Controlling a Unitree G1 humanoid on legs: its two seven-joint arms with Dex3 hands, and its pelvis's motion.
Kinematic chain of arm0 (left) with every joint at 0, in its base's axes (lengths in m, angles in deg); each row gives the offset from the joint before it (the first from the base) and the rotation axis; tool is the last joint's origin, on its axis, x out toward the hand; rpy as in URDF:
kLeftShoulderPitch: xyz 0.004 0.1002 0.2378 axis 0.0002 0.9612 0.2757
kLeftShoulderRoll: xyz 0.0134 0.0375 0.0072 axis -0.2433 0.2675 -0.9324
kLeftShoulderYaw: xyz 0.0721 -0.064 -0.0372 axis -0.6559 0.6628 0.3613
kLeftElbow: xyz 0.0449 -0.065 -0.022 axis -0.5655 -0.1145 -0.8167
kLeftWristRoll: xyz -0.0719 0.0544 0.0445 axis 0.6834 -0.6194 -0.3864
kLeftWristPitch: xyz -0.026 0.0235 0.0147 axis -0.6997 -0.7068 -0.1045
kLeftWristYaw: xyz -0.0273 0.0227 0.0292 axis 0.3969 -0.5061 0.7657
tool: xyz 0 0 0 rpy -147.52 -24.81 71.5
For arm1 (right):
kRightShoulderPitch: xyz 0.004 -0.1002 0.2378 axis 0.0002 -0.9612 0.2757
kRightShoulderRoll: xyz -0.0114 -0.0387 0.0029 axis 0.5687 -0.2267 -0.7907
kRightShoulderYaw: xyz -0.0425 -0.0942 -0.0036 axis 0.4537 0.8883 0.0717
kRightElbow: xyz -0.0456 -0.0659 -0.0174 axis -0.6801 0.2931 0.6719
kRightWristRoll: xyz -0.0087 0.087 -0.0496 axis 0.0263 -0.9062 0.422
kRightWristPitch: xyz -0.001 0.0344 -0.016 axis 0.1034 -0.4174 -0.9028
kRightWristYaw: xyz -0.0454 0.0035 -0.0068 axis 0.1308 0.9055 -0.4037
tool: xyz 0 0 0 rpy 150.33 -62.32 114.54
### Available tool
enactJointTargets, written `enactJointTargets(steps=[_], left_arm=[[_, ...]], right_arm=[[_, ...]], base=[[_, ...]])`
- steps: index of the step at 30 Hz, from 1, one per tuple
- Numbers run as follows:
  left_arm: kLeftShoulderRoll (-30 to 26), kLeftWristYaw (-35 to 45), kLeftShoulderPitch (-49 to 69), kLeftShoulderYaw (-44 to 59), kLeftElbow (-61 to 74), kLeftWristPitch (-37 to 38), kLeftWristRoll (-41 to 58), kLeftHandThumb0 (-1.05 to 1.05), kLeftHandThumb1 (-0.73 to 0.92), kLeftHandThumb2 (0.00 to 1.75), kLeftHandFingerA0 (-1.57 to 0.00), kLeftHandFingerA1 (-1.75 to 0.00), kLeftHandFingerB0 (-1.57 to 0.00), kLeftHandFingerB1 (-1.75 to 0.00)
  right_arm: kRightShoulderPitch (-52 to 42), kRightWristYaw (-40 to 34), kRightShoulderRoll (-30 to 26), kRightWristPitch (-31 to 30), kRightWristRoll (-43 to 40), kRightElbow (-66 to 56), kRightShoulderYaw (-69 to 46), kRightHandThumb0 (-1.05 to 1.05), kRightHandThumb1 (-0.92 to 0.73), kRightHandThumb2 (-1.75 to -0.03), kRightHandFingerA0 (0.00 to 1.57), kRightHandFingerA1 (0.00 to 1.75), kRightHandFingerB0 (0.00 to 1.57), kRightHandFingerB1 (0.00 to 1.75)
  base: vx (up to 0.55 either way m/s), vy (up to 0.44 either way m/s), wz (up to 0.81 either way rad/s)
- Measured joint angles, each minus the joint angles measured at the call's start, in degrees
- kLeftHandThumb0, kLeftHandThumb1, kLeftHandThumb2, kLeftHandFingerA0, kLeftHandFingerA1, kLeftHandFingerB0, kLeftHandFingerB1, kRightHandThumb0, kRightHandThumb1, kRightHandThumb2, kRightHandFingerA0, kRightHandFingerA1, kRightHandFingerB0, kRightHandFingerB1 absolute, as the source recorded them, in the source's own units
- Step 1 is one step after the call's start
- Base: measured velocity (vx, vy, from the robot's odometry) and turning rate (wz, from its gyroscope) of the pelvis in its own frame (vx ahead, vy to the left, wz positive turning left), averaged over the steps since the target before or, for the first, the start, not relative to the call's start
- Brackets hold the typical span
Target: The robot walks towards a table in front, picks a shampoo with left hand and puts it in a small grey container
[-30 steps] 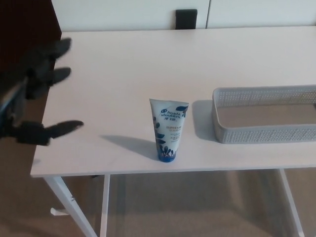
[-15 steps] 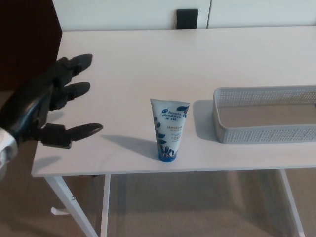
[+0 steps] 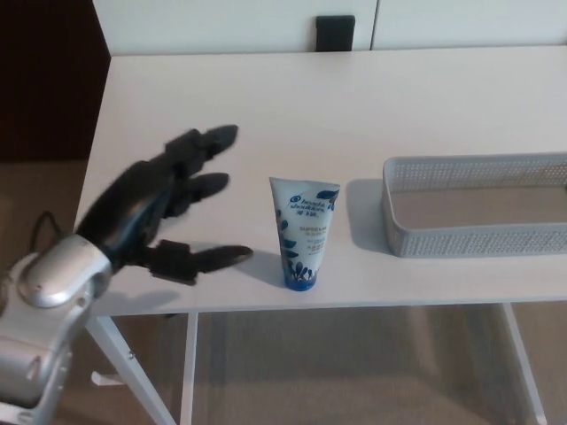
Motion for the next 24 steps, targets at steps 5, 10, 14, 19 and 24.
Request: enactJointTargets(steps=[5,10,14,19,24], left_arm=[[1.84,-0.52,0.68,-1.74,-0.02,-0.16,-1.28,-0.41,0.41,0.64,-0.09,-0.39,-0.05,-0.18],[3.03,-0.59,1.58,-2.73,-0.05,-0.46,-1.91,-0.41,0.45,0.53,-0.14,-0.33,-0.02,-0.23],[3.05,-0.65,2.25,-3.31,-0.06,-0.46,-2.72,-0.46,0.31,0.71,-0.08,-0.45,0.0,-0.23],[3.23,-0.82,2.57,-3.66,-0.63,-0.44,-3.75,-0.49,0.36,0.67,-0.11,-0.42,-0.03,-0.17],[4.02,-1.09,2.57,-2.62,-1.39,-0.44,-3.82,-0.45,0.41,0.67,-0.1,-0.41,0.0,-0.17]], right_arm=[[0.33,-0.01,0.11,0.0,0.01,-0.11,0.02,-0.38,-0.72,-0.61,0.72,0.48,0.54,0.4],[0.61,-0.07,0.25,-0.04,-0.04,-0.13,-0.32,-0.38,-0.72,-0.61,0.72,0.49,0.55,0.41],[0.62,-0.12,0.29,-0.02,-0.01,-0.09,-0.42,-0.42,-0.68,-0.63,0.69,0.49,0.52,0.42],[0.61,-0.21,0.37,0.06,0.0,-0.1,-0.39,-0.39,-0.72,-0.61,0.72,0.48,0.55,0.41],[0.63,-0.27,0.59,0.19,0.01,-0.19,-0.34,-0.4,-0.72,-0.62,0.7,0.47,0.53,0.4]], base=[[0.0,0.0,0.0],[0.0,0.0,0.0],[0.0,0.0,0.0],[0.0,0.0,0.0],[0.0,0.0,0.0]])
